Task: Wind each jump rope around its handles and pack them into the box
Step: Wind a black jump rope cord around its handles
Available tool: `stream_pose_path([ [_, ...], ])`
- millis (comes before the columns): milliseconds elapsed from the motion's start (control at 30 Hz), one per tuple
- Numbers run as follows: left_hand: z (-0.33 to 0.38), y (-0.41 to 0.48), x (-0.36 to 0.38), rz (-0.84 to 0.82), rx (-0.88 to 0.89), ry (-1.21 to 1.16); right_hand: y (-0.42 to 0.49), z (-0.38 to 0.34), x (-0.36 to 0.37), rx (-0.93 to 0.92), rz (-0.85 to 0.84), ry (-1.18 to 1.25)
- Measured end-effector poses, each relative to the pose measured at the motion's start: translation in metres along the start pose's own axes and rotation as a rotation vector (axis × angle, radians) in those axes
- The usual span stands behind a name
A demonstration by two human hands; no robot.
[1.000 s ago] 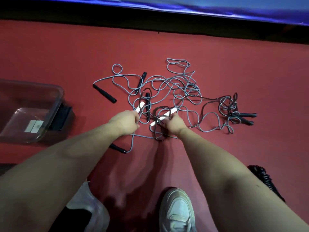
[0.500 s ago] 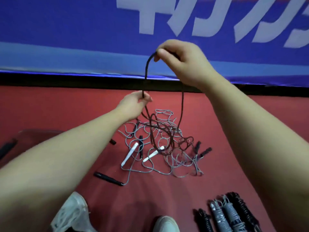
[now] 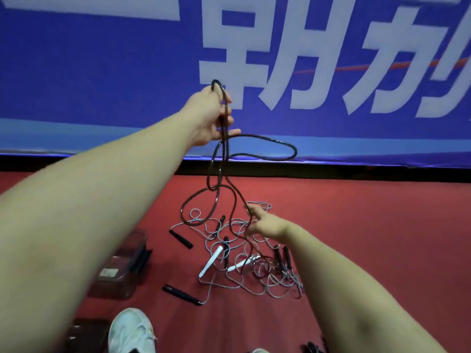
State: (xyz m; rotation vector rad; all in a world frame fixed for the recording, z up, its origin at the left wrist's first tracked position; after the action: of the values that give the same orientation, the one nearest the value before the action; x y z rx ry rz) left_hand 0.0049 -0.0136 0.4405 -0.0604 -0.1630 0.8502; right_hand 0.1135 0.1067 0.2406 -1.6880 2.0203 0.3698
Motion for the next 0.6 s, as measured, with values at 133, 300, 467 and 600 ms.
stream_pose_path([
  [133, 0.007, -0.015, 0.009, -0.024, -0.055, -0.036, 0.009, 0.02, 0.062, 0.025, -0.093, 0.064],
  [300, 0.007, -0.005, -0.048, 0.285, -0.119, 0.028, 0.021, -0.005, 0.043, 0.0, 0.117, -0.099],
  [467, -0.054, 0.008, -0.164, 0.557, -0.508, 0.736, 0.007, -0.099, -0.063, -0.191, 0.287, -0.378],
  [600, -0.061, 0.002, -0.178, 0.393, -0.685, 1.151, -0.002, -0.183, -0.098, -0.33, 0.277, -0.574],
])
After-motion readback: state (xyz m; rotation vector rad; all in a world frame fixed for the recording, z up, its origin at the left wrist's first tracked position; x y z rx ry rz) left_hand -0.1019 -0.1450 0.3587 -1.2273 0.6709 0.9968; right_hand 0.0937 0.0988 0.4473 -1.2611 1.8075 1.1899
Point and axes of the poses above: each hand's wrist, its own y-axis towards the middle knuckle, its own x-axis out of the palm, z = x × y, the point moved 1 cm from there along y, towards the middle knuckle, and after that the axes turned 11 degrees about -x, right-handed, at the moved point
